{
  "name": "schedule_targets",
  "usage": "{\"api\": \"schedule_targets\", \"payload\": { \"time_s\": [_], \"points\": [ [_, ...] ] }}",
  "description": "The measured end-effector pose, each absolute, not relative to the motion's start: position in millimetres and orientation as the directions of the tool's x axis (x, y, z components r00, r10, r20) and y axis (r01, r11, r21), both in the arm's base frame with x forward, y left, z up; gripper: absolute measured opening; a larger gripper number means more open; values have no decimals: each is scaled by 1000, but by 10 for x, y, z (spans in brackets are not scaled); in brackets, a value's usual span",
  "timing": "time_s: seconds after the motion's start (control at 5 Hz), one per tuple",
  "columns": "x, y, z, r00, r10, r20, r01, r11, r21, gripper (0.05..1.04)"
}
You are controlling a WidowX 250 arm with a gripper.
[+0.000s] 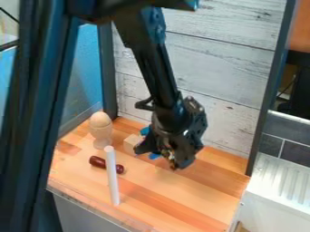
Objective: Move the blue arch to the top center of the table and let it stand on its end
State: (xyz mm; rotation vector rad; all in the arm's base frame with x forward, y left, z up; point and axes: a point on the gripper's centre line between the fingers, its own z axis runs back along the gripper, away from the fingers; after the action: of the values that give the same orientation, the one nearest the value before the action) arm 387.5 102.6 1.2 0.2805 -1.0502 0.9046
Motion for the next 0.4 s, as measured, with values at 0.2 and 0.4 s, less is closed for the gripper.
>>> {"api": "schedule_targets", "payload": {
  "time_s": [0.2, 0.4],
  "points": [
    [3926, 978, -159, 106, 439, 892, -766, 608, -207, 288],
    [4026, 868, -225, 37, 399, 916, -763, 603, -233, 287]
  ]
}}
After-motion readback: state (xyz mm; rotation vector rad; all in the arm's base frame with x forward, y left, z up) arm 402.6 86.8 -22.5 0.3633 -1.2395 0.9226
